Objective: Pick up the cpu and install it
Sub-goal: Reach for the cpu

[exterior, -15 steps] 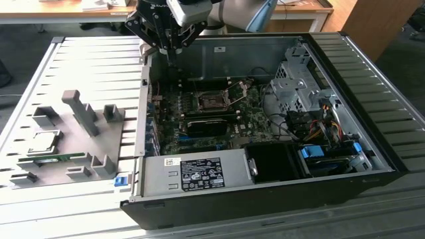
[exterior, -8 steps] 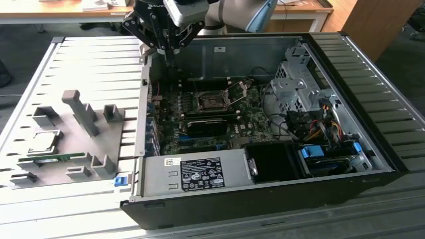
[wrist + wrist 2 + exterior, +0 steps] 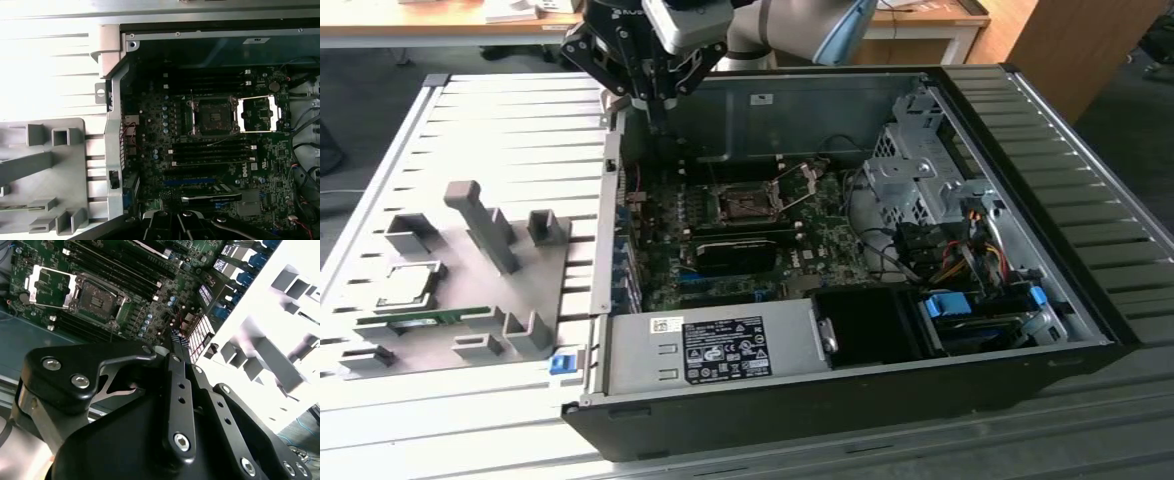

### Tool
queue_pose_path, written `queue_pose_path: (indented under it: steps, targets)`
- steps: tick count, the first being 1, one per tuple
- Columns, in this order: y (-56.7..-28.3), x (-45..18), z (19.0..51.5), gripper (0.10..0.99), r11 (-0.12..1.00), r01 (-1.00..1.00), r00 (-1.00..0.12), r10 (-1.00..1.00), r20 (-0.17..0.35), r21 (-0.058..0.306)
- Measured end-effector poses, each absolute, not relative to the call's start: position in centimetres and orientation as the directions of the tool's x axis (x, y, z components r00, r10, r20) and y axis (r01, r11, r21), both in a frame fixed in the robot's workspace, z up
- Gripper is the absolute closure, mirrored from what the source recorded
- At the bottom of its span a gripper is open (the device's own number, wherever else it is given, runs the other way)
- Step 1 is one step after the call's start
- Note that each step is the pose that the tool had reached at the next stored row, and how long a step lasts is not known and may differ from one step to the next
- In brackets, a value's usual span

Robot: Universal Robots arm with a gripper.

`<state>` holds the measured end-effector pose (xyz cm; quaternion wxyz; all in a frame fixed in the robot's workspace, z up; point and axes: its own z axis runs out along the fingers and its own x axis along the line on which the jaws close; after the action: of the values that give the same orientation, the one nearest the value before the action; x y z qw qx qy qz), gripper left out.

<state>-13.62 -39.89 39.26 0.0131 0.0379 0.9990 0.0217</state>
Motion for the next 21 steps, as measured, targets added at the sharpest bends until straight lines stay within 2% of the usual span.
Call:
queue_pose_path:
  steps: [21]
  targets:
    - [-39.89, -14.16, 39.21, 0.980, 0.996, 0.075, -0.997, 0.076, -0.024, 0.044]
